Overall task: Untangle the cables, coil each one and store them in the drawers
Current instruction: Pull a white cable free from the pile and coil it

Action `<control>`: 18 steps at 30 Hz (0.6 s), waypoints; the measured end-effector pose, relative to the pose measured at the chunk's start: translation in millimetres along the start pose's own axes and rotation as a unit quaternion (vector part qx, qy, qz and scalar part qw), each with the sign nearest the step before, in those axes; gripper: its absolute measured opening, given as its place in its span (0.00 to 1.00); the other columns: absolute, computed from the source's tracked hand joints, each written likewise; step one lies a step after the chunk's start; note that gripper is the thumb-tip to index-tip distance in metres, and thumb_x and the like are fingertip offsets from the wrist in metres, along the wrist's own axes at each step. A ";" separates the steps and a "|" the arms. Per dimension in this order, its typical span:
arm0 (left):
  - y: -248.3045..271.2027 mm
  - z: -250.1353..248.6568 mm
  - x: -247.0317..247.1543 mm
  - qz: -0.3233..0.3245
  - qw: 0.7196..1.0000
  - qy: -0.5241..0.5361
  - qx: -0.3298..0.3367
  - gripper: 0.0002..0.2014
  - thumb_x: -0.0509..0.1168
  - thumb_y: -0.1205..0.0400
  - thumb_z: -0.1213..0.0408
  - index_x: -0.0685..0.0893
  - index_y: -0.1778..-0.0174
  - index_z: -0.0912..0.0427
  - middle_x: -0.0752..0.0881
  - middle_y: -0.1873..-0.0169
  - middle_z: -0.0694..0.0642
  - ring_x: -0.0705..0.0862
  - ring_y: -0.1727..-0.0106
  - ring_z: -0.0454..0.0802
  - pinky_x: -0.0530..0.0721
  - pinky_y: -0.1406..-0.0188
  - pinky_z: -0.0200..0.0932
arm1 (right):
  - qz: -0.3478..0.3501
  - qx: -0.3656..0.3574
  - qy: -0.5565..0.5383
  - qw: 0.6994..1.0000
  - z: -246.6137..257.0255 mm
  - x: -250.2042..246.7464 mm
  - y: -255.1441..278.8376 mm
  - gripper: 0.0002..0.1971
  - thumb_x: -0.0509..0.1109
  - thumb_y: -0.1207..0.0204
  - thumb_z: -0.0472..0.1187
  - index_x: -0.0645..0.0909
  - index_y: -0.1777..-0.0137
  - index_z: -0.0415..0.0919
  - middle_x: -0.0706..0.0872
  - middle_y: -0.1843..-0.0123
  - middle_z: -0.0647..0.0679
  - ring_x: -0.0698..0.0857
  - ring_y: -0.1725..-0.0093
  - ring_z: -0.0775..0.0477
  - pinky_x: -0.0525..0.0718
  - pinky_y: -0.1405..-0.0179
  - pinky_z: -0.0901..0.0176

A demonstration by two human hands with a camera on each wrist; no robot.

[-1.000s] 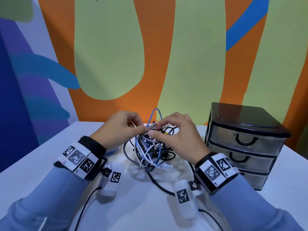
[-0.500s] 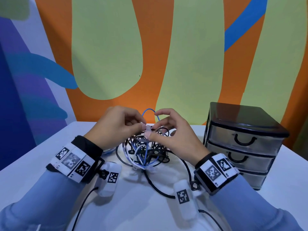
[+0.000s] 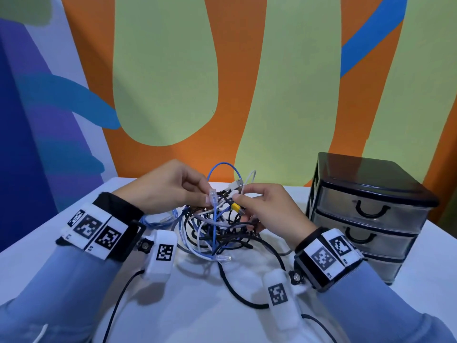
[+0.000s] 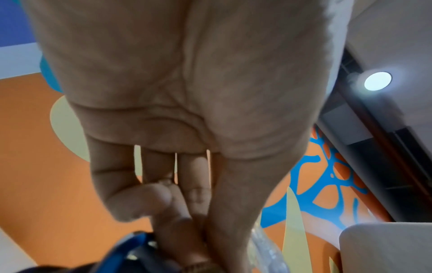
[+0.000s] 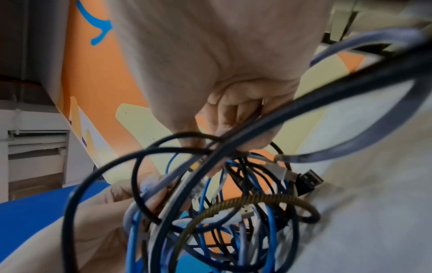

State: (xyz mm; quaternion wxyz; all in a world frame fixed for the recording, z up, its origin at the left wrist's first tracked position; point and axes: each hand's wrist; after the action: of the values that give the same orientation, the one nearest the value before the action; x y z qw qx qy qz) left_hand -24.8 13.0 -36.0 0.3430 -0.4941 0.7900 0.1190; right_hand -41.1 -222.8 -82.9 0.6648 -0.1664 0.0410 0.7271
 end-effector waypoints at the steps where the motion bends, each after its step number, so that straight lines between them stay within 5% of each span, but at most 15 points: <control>1: -0.6 1.0 -0.4 0.000 1.000 0.005 -0.001 0.04 0.78 0.18 0.67 0.98 0.53 0.55 0.96 0.54 0.61 0.94 0.55 0.53 0.89 0.50 0.37 | 0.007 0.001 -0.002 1.000 -0.9 -0.5 -0.8 0.04 0.76 0.16 0.45 0.88 0.49 0.46 0.88 0.70 0.43 0.82 0.75 0.45 0.78 0.70 0.57; 3: -1.4 2.3 -0.9 -0.003 1.000 0.010 -0.005 0.06 0.76 0.16 0.69 0.98 0.51 0.55 0.96 0.53 0.61 0.94 0.57 0.53 0.92 0.49 0.41 | 0.017 0.007 -0.010 1.000 -2.1 -2.1 -2.5 0.05 0.74 0.17 0.38 0.85 0.44 0.39 0.87 0.71 0.43 0.81 0.75 0.44 0.78 0.71 0.57; 5: -1.7 1.4 0.6 -0.010 1.000 0.009 -0.014 0.08 0.73 0.14 0.72 0.97 0.47 0.59 0.95 0.60 0.63 0.93 0.64 0.50 0.91 0.59 0.38 | 0.021 0.012 -0.007 1.000 -3.6 -2.6 -3.9 0.09 0.70 0.17 0.32 0.83 0.39 0.38 0.86 0.74 0.43 0.80 0.78 0.45 0.78 0.75 0.59; 7: -2.1 0.1 3.7 -0.018 0.999 0.008 -0.027 0.08 0.70 0.13 0.73 0.95 0.46 0.61 0.93 0.68 0.64 0.88 0.72 0.46 0.83 0.71 0.33 | 0.028 0.004 0.004 1.000 -4.7 -1.4 -3.6 0.13 0.68 0.15 0.32 0.84 0.34 0.45 0.85 0.77 0.43 0.80 0.80 0.47 0.78 0.79 0.62; 11: -3.3 -3.4 11.3 -0.035 0.999 -0.003 -0.040 0.08 0.70 0.12 0.72 0.94 0.47 0.59 0.90 0.72 0.66 0.82 0.78 0.46 0.76 0.77 0.33 | 0.062 -0.021 0.070 0.995 -8.0 0.2 -2.6 0.23 0.72 0.14 0.39 0.76 0.23 0.62 0.85 0.77 0.47 0.81 0.81 0.51 0.77 0.81 0.63; 15: -5.6 -6.6 18.8 -0.062 0.997 -0.012 -0.037 0.04 0.73 0.14 0.74 0.92 0.49 0.64 0.90 0.76 0.55 0.82 0.81 0.44 0.76 0.80 0.32 | 0.038 -0.040 0.079 0.995 -9.7 0.4 -4.4 0.14 0.73 0.14 0.39 0.82 0.32 0.53 0.83 0.78 0.49 0.81 0.82 0.54 0.76 0.81 0.65; 18: -5.3 -7.7 20.0 -0.059 0.997 0.005 -0.040 0.02 0.73 0.15 0.78 0.90 0.50 0.68 0.93 0.70 0.55 0.83 0.80 0.46 0.76 0.81 0.32 | -0.005 -0.059 0.090 0.994 -12.7 3.2 -5.5 0.06 0.72 0.14 0.41 0.80 0.41 0.52 0.84 0.78 0.49 0.84 0.80 0.53 0.79 0.76 0.62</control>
State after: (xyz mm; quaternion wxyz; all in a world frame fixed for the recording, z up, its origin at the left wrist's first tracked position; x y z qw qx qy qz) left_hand -29.0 -7.6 -42.7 0.3258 -0.5537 0.7556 0.1278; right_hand -33.4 -222.7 -94.9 0.6512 -0.2704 0.0571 0.7068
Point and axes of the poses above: each hand's wrist, its own y-axis away from the middle knuckle, its own x-axis out of the palm, z = x × y
